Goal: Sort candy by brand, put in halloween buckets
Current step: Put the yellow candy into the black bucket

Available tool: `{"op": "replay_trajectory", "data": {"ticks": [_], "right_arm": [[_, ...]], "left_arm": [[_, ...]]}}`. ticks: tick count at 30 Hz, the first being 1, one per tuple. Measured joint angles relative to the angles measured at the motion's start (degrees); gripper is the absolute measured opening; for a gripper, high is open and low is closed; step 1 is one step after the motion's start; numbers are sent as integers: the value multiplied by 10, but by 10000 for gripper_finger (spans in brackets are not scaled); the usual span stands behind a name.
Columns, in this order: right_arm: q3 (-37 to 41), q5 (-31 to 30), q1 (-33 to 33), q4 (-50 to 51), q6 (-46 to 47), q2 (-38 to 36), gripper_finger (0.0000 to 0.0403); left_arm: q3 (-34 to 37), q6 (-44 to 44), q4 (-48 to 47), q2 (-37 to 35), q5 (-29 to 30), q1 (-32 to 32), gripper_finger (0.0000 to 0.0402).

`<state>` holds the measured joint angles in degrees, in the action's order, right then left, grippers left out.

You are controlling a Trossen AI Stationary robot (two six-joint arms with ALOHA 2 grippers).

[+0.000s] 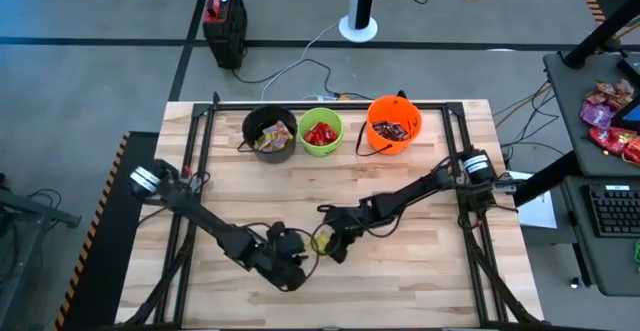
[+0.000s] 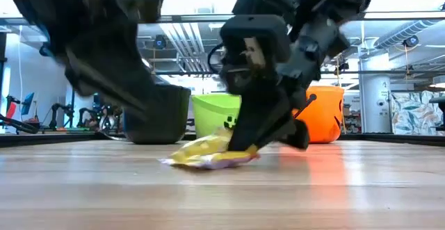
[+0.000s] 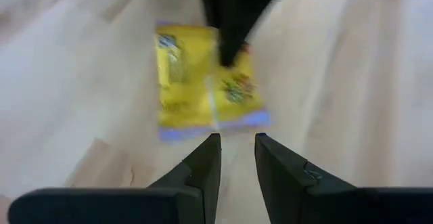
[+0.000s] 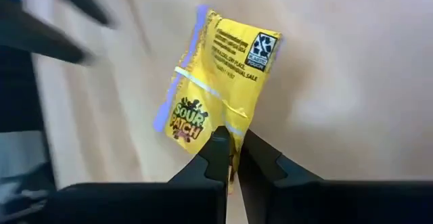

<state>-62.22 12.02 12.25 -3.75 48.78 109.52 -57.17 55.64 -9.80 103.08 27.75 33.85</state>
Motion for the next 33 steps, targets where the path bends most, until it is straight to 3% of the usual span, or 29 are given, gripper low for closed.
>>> {"op": "replay_trajectory", "data": {"ticks": [9, 15, 19, 22, 25, 28, 33], "right_arm": [[0, -69, 11, 123, -94, -141, 13], [0, -130, 21, 134, -157, -258, 13], [-1, -173, 35, 133, -192, -326, 12], [-1, -207, 49, 127, -228, -358, 12], [-1, -222, 57, 102, -256, -371, 12], [-1, -221, 58, 76, -283, -369, 12], [-1, -221, 60, 56, -309, -365, 12]], "left_arm": [[-1, -106, 1, -159, 11, -8, 75], [-1, -227, 2, -243, 149, -14, 75], [0, -184, 23, -271, 200, -14, 75], [13, -192, 53, -283, 182, -15, 74], [50, -224, 153, -292, 108, -22, 74], [109, -255, 337, -288, 41, -35, 65], [179, -227, 512, -276, 65, -48, 53]]}}
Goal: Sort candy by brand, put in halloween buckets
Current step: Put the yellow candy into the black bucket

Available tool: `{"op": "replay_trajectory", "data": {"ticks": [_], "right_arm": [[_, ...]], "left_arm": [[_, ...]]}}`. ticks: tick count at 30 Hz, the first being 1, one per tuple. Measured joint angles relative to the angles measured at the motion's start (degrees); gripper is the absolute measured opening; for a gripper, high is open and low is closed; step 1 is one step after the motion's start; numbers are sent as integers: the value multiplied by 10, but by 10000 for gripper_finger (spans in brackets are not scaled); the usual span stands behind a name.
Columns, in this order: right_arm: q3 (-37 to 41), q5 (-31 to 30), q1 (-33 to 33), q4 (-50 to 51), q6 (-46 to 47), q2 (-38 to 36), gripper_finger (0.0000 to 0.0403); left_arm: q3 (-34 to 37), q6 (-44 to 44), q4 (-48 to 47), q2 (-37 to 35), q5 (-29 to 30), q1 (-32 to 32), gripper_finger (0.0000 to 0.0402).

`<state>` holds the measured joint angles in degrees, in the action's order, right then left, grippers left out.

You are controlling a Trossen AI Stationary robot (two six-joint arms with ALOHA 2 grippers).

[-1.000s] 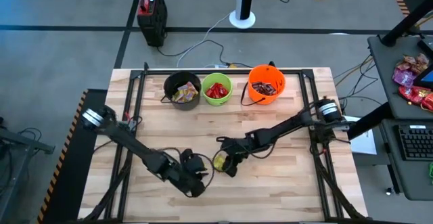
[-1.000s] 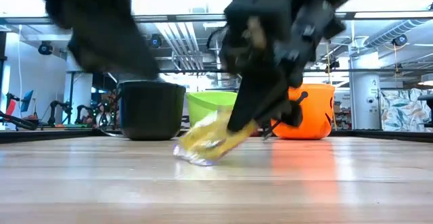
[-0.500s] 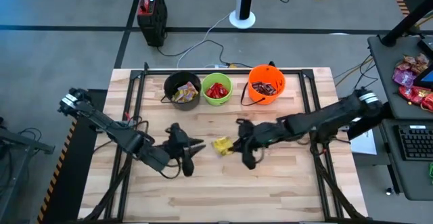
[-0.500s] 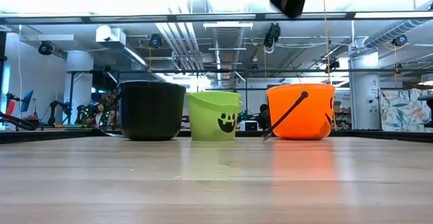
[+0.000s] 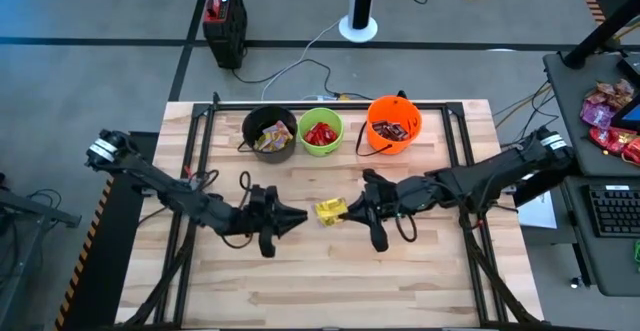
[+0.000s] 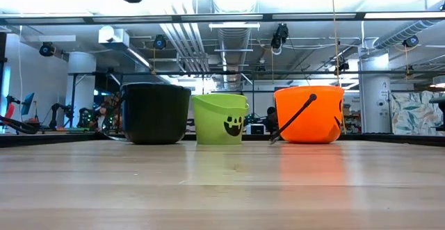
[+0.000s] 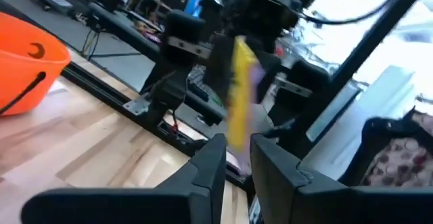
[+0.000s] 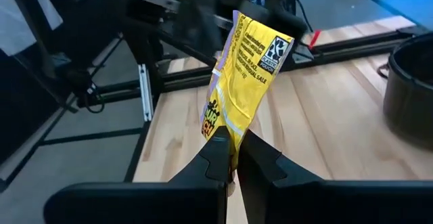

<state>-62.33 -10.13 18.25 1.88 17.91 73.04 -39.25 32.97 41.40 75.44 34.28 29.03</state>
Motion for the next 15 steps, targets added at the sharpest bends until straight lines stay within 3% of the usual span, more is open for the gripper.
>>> {"op": "replay_trajectory", "data": {"ticks": [6, 15], "right_arm": [[0, 11, 0, -5, -15, -1, 12], [0, 11, -1, -6, -24, 5, 12]], "left_arm": [[8, 7, 21, 12, 10, -9, 65], [-54, -14, 15, 62, -3, -19, 110]]}}
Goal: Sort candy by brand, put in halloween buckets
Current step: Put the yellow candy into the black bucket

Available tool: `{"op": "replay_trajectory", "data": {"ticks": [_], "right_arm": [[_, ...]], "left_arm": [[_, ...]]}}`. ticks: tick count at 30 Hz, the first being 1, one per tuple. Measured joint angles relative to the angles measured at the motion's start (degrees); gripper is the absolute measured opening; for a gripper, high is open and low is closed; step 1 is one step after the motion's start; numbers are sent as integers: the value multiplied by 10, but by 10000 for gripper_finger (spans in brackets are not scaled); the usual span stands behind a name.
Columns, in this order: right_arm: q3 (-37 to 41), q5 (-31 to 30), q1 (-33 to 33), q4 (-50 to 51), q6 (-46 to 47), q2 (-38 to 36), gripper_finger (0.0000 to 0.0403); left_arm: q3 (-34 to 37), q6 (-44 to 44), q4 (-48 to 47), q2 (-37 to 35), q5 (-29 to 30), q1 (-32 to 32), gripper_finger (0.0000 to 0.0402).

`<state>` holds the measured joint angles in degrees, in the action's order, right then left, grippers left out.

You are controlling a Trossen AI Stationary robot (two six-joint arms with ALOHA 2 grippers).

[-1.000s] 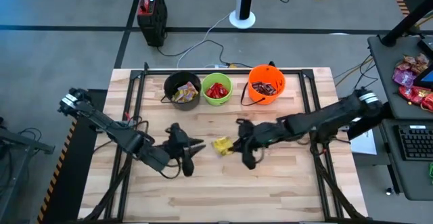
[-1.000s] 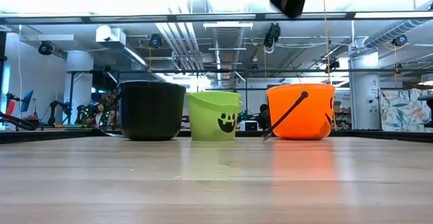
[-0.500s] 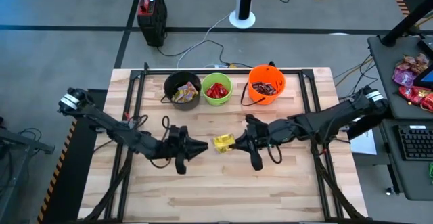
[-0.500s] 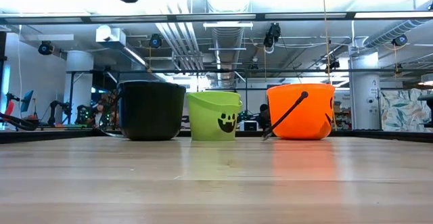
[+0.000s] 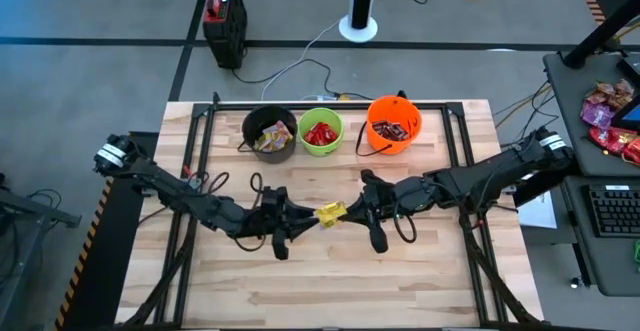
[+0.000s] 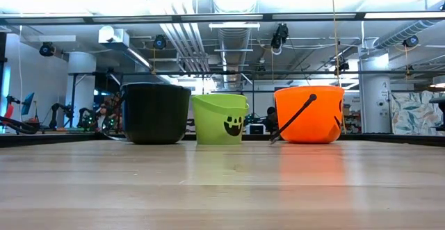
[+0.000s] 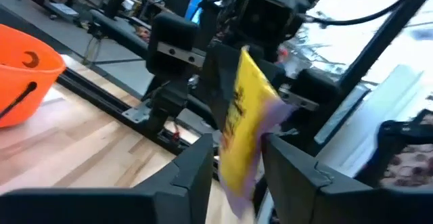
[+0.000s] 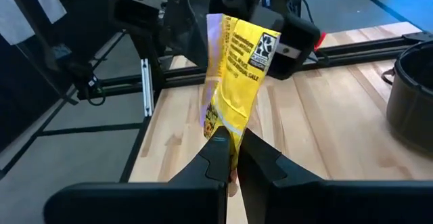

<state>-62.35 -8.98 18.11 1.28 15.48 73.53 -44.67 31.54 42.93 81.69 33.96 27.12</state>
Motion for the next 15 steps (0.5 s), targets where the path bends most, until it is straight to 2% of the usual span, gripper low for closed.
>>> {"op": "replay_trajectory", "data": {"ticks": [6, 15], "right_arm": [[0, 7, 0, 4, -1, 2, 12], [0, 53, 0, -4, 8, 4, 12]], "left_arm": [[-29, -31, -9, 31, 1, -5, 132], [-33, -43, -9, 27, 6, -9, 133]]}}
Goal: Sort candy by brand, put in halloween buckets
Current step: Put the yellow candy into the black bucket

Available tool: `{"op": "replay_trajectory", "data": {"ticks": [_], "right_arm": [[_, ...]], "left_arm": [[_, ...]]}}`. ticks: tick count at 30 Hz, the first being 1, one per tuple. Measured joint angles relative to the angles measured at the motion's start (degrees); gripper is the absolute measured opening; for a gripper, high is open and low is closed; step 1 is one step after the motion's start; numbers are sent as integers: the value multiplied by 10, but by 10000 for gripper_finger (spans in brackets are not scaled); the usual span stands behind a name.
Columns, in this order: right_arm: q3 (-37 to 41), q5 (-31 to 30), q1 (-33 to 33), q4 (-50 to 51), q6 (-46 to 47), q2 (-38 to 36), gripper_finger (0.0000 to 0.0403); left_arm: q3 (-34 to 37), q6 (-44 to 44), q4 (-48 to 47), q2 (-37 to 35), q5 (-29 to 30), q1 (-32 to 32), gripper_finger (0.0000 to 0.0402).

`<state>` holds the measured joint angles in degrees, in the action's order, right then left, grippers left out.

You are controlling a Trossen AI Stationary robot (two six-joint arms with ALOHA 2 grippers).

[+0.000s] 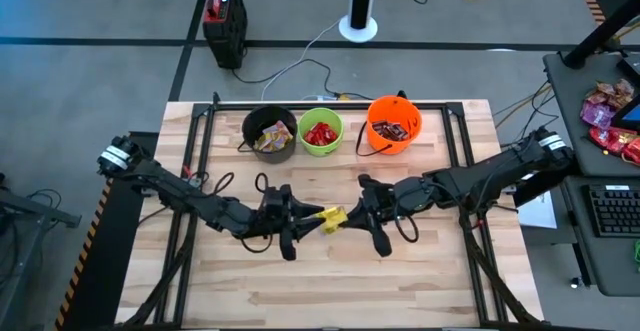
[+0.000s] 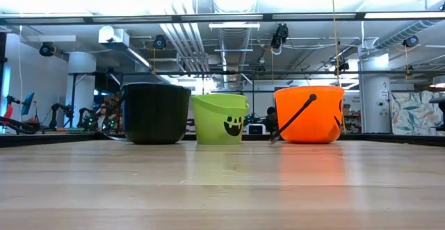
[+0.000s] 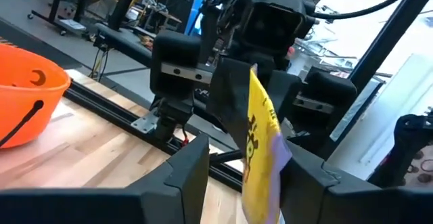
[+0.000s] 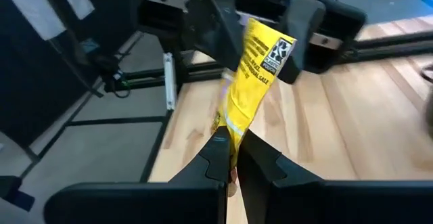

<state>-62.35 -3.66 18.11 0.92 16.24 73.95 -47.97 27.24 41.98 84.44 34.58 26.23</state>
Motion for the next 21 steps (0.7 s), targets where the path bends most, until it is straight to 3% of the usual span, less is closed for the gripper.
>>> {"op": "replay_trajectory", "data": {"ticks": [5, 10, 16, 21], "right_arm": [[0, 6, 0, -16, -16, 9, 12], [0, 7, 0, -13, -24, 9, 12], [0, 7, -9, -12, -14, 9, 15], [0, 13, -28, -12, 14, 9, 47]], "left_arm": [[-2, -2, -2, 7, -10, -5, 105], [-2, -27, 12, 6, -2, -1, 14], [-12, -39, 16, 6, 9, 0, 1], [-38, -44, -8, 4, 25, -4, 0]]}}
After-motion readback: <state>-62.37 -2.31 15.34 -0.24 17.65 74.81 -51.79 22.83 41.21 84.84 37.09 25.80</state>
